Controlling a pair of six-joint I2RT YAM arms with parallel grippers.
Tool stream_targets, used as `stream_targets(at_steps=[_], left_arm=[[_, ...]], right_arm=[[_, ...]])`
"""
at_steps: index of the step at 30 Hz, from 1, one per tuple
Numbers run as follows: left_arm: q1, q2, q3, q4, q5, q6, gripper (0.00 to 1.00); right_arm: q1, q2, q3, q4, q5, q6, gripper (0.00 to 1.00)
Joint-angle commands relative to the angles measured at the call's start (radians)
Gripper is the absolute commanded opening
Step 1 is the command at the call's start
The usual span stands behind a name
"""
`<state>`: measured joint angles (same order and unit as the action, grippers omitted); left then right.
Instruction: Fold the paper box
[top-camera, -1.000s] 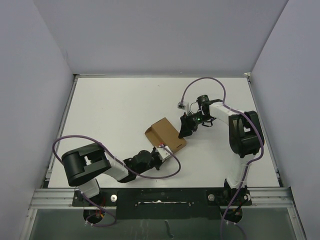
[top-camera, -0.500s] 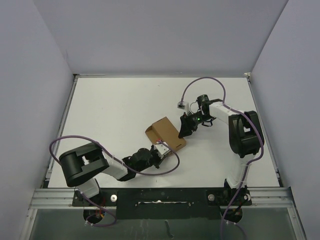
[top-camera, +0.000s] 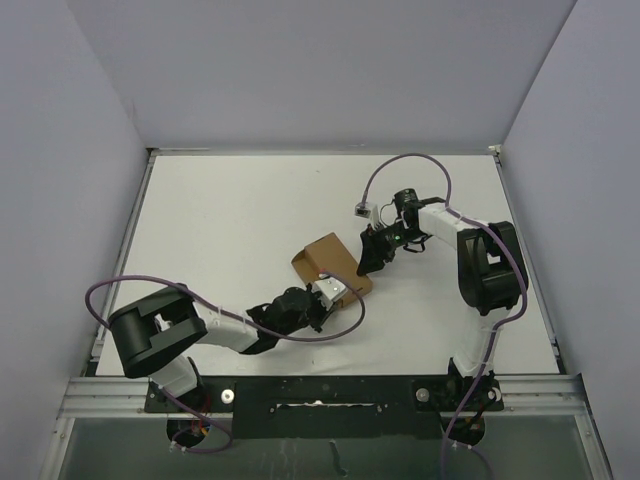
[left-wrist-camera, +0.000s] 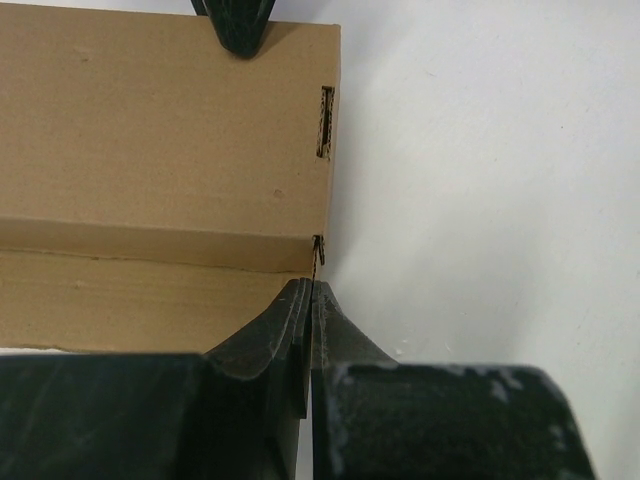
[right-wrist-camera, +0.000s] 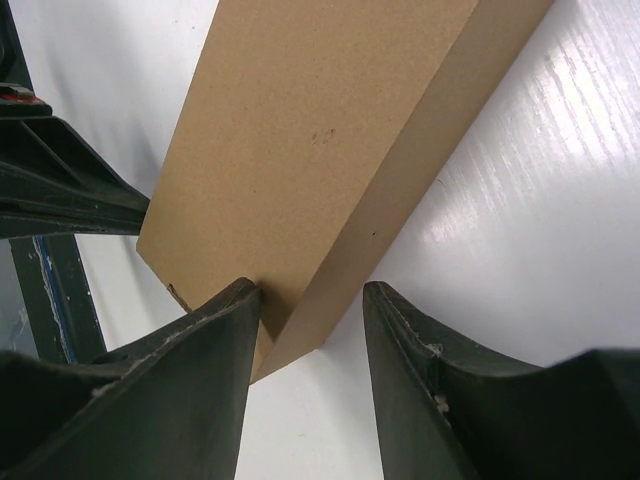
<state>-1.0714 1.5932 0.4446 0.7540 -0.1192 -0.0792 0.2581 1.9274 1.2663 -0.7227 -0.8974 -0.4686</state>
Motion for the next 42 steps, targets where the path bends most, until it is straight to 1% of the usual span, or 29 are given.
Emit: stream_targets(at_steps=[1, 5, 12, 14, 16, 24, 30, 34, 37, 39, 40, 42], left_arm=[[0.010, -0.060, 0.078, -0.089, 0.003, -0.024, 0.00], [0.013, -0.068, 0.138, -0.207, 0.001, -0.034, 0.00], [0.016, -0.056, 0.230, -0.343, 0.007, -0.044, 0.00], [0.019, -0.058, 0.248, -0.378, 0.001, -0.068, 0.04], [0.023, -0.061, 0.258, -0.400, 0.004, -0.078, 0.05], [0.041, -0.093, 0.262, -0.429, 0.033, -0.125, 0.16], [0.042, -0.143, 0.266, -0.491, 0.034, -0.166, 0.25], [0.043, -0.200, 0.248, -0.515, 0.033, -0.204, 0.36], [0.063, -0.253, 0.237, -0.566, 0.018, -0.298, 0.52], [0.104, -0.306, 0.213, -0.594, 0.036, -0.397, 0.63], [0.138, -0.329, 0.194, -0.598, 0.071, -0.466, 0.68], [0.222, -0.373, 0.146, -0.588, 0.153, -0.618, 0.72]], right_arm=[[0.016, 0.018, 0.030, -0.010, 0.014, -0.009, 0.45], [0.023, 0.020, 0.031, -0.010, 0.014, -0.007, 0.45], [0.023, 0.022, 0.033, -0.011, 0.015, -0.008, 0.45], [0.023, 0.022, 0.033, -0.010, 0.016, -0.008, 0.45], [0.023, 0.023, 0.033, -0.011, 0.015, -0.008, 0.45], [0.021, 0.026, 0.034, -0.014, 0.020, -0.011, 0.45], [0.021, 0.027, 0.036, -0.016, 0.021, -0.013, 0.45], [0.021, 0.029, 0.038, -0.017, 0.022, -0.013, 0.45], [0.021, 0.030, 0.038, -0.018, 0.023, -0.015, 0.45], [0.021, 0.029, 0.038, -0.020, 0.023, -0.015, 0.45], [0.021, 0.029, 0.039, -0.020, 0.023, -0.015, 0.45], [0.020, 0.030, 0.039, -0.021, 0.023, -0.016, 0.45]])
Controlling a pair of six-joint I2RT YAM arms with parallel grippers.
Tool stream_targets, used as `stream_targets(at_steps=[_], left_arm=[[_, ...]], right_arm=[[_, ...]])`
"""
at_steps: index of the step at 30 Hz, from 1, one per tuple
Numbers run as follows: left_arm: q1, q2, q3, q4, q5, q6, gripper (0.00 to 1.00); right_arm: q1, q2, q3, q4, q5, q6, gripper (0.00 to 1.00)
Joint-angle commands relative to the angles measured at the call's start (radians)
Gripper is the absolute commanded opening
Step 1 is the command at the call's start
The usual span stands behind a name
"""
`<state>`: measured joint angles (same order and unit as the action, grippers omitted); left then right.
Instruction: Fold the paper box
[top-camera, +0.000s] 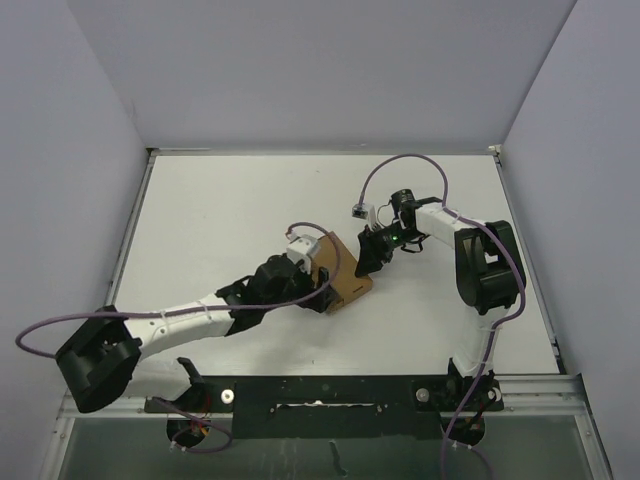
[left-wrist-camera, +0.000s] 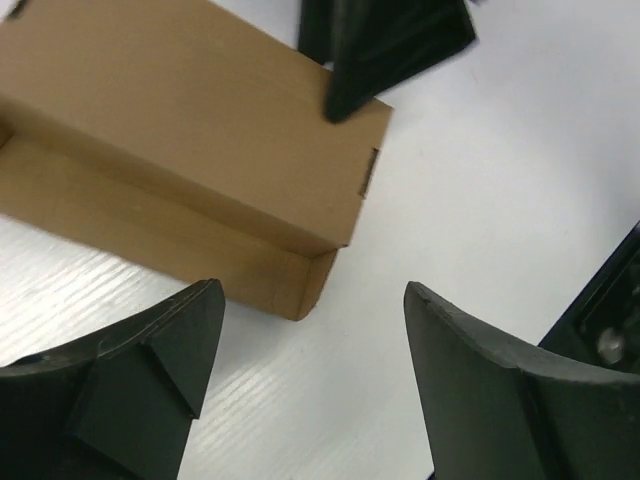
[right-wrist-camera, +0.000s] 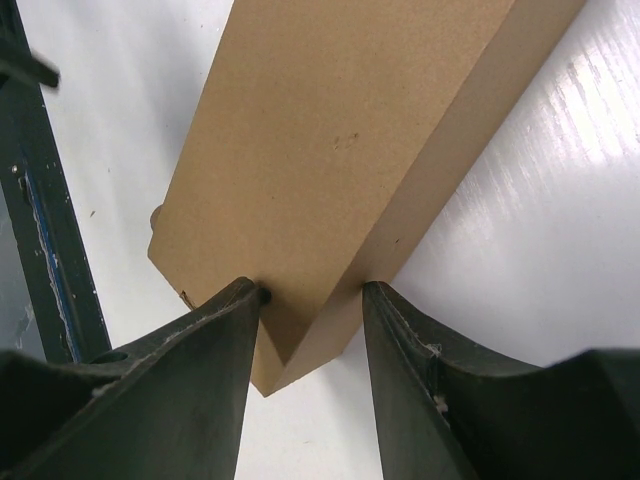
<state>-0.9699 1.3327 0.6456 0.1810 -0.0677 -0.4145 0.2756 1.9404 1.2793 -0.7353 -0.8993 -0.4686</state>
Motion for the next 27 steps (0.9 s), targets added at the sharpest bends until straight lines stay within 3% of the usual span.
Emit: stream_targets(at_steps=[1, 4, 7, 10, 15, 19, 27], left_arm=[[0.162, -0.131, -0.087, 0.009, 0.143, -0.360, 0.74], [0.250, -0.177, -0.190, 0.124, 0.197, -0.539, 0.85], [0.273, -0.185, -0.229, 0.130, 0.154, -0.655, 0.98], [0.280, -0.142, -0.235, 0.122, 0.121, -0.729, 0.98], [0.326, -0.025, -0.259, 0.285, 0.115, -0.771, 0.98], [0.375, 0.097, -0.164, 0.218, 0.137, -0.784, 0.98], [0.445, 0.285, -0.068, 0.301, 0.196, -0.784, 0.98]], right_arm=[[0.002, 0.016, 0.026, -0.008, 0.025, -0.017, 0.45], [0.004, 0.017, 0.027, -0.009, 0.025, -0.018, 0.45], [0.004, 0.016, 0.028, -0.008, 0.025, -0.018, 0.45], [0.004, 0.017, 0.028, -0.009, 0.025, -0.018, 0.45], [0.004, 0.018, 0.028, -0.010, 0.025, -0.018, 0.45], [0.004, 0.018, 0.029, -0.009, 0.023, -0.019, 0.45], [0.004, 0.020, 0.031, -0.013, 0.022, -0.025, 0.45]])
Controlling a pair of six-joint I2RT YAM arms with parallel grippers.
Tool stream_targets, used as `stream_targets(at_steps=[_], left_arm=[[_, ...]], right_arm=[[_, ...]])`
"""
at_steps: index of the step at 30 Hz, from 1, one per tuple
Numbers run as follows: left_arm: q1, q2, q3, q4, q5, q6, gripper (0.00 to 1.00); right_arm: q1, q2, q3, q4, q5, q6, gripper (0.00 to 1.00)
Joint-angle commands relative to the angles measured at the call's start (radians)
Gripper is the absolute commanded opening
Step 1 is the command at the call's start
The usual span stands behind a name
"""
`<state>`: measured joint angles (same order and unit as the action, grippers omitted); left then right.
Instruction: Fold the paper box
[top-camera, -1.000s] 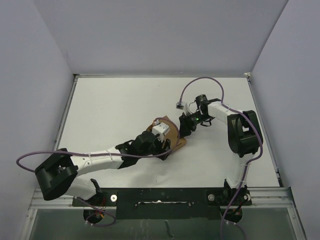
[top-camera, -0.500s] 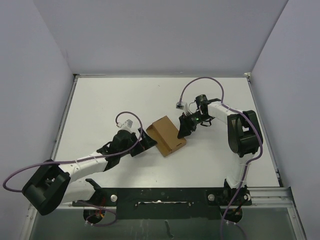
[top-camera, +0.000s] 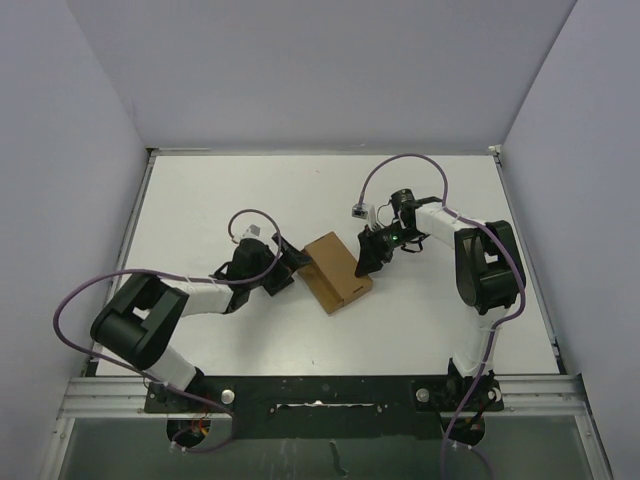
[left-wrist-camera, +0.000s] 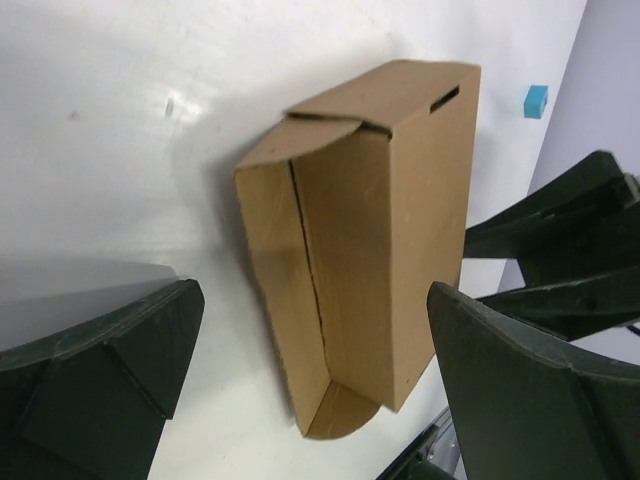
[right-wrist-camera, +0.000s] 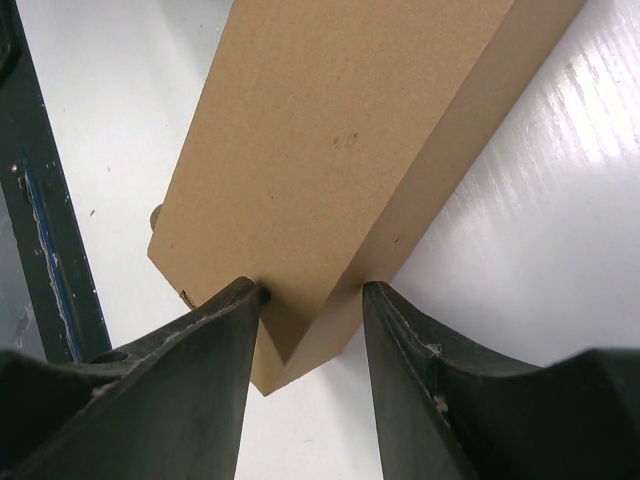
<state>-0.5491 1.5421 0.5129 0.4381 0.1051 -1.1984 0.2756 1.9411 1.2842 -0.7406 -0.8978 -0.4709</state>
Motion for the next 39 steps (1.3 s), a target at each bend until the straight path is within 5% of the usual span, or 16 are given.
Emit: stream_targets(at_steps=[1, 7, 14, 18, 29, 34, 39], left_arm=[[0.030, 0.094, 0.080, 0.037, 0.026, 0.005, 0.98], [0.041, 0.187, 0.166, 0.008, 0.039, 0.016, 0.91], [0.043, 0.246, 0.218, 0.013, 0.094, 0.020, 0.53], [0.040, 0.258, 0.239, -0.004, 0.112, 0.024, 0.49], [0.015, 0.265, 0.376, -0.229, 0.118, 0.117, 0.15], [0.002, 0.256, 0.404, -0.266, 0.113, 0.152, 0.18], [0.000, 0.179, 0.368, -0.266, 0.118, 0.184, 0.56]], right_arm=[[0.004, 0.021, 0.026, -0.007, 0.020, -0.023, 0.45], [0.004, 0.023, 0.027, -0.008, 0.017, -0.024, 0.45], [0.009, 0.027, 0.029, -0.008, 0.019, -0.024, 0.45], [0.012, 0.027, 0.029, -0.008, 0.020, -0.024, 0.45], [0.014, 0.031, 0.032, -0.009, 0.025, -0.022, 0.44], [0.013, 0.032, 0.032, -0.009, 0.028, -0.021, 0.44], [0.010, 0.032, 0.033, -0.009, 0.031, -0.020, 0.44]])
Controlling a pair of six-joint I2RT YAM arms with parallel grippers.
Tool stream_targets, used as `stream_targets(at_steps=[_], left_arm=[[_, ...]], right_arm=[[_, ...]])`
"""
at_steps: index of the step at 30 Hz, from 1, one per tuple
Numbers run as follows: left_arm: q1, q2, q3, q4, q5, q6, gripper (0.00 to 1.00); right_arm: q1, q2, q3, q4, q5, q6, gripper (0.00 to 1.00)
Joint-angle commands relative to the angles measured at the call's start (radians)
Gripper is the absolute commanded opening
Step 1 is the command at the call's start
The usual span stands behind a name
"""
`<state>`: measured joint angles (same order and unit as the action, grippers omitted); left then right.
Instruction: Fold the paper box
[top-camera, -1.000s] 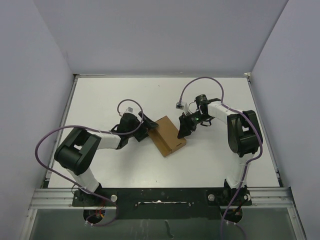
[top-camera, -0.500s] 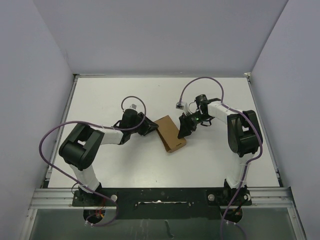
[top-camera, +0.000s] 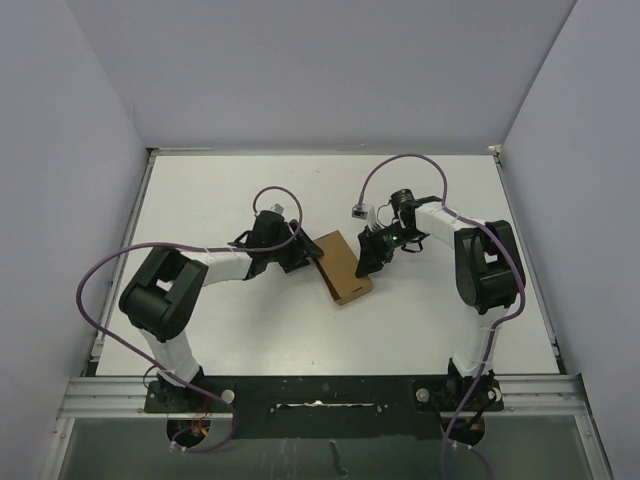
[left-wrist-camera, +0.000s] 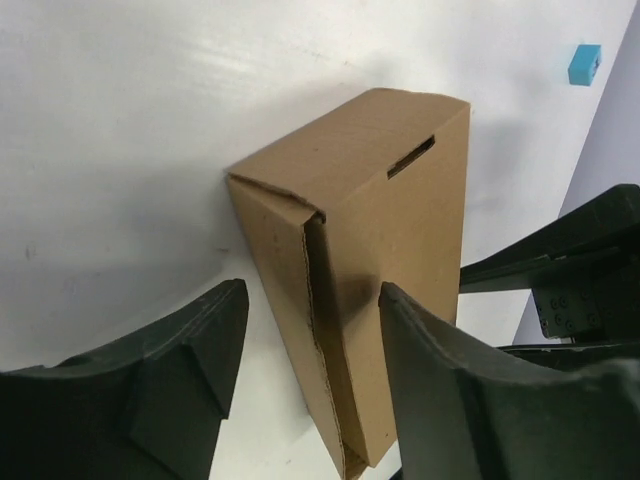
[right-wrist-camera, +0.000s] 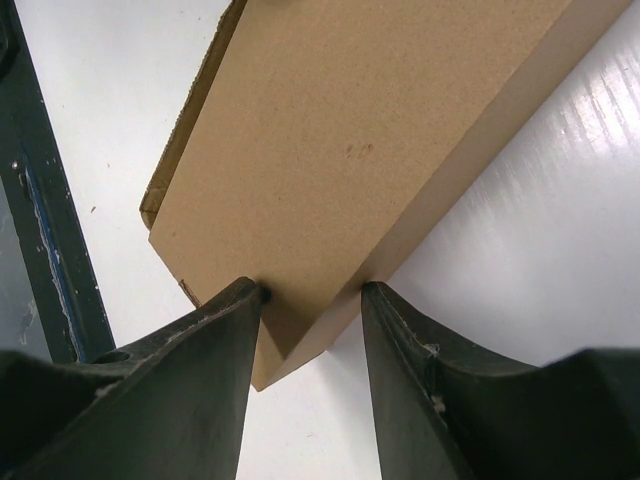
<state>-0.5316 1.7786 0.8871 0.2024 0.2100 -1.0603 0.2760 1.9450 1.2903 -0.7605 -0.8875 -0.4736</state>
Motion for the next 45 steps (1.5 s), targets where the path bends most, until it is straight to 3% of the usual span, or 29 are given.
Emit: stream_targets(at_steps=[1, 4, 8, 15, 21, 28, 31, 34, 42, 45], left_arm=[[-0.018, -0.081, -0.020, -0.033, 0.008, 0.047, 0.62], [-0.025, -0.160, -0.073, -0.039, -0.020, 0.043, 0.81], [-0.054, -0.255, -0.167, 0.011, -0.033, 0.005, 0.97], [-0.184, -0.332, -0.309, 0.200, -0.100, -0.140, 0.98], [-0.294, -0.345, -0.331, 0.154, -0.213, -0.234, 0.98], [-0.385, -0.282, -0.195, -0.082, -0.331, -0.328, 0.87], [-0.398, -0.257, -0.177, -0.089, -0.338, -0.348, 0.80], [-0.401, -0.238, -0.171, -0.084, -0.346, -0.360, 0.67], [-0.402, -0.196, -0.138, -0.081, -0.332, -0.364, 0.59], [-0.401, -0.179, -0.136, -0.065, -0.328, -0.366, 0.49]], right_arm=[[0.009, 0.030, 0.028, 0.011, 0.022, -0.016, 0.44], [0.009, 0.029, 0.029, 0.010, 0.022, -0.018, 0.44], [0.009, 0.029, 0.030, 0.009, 0.022, -0.019, 0.44], [0.011, 0.028, 0.030, 0.009, 0.022, -0.017, 0.44], [0.011, 0.029, 0.030, 0.008, 0.021, -0.017, 0.44], [0.012, 0.025, 0.030, 0.007, 0.022, -0.018, 0.44], [0.012, 0.025, 0.030, 0.007, 0.022, -0.019, 0.44], [0.013, 0.026, 0.030, 0.007, 0.022, -0.020, 0.44], [0.012, 0.026, 0.030, 0.006, 0.022, -0.021, 0.44], [0.012, 0.025, 0.030, 0.006, 0.022, -0.021, 0.44]])
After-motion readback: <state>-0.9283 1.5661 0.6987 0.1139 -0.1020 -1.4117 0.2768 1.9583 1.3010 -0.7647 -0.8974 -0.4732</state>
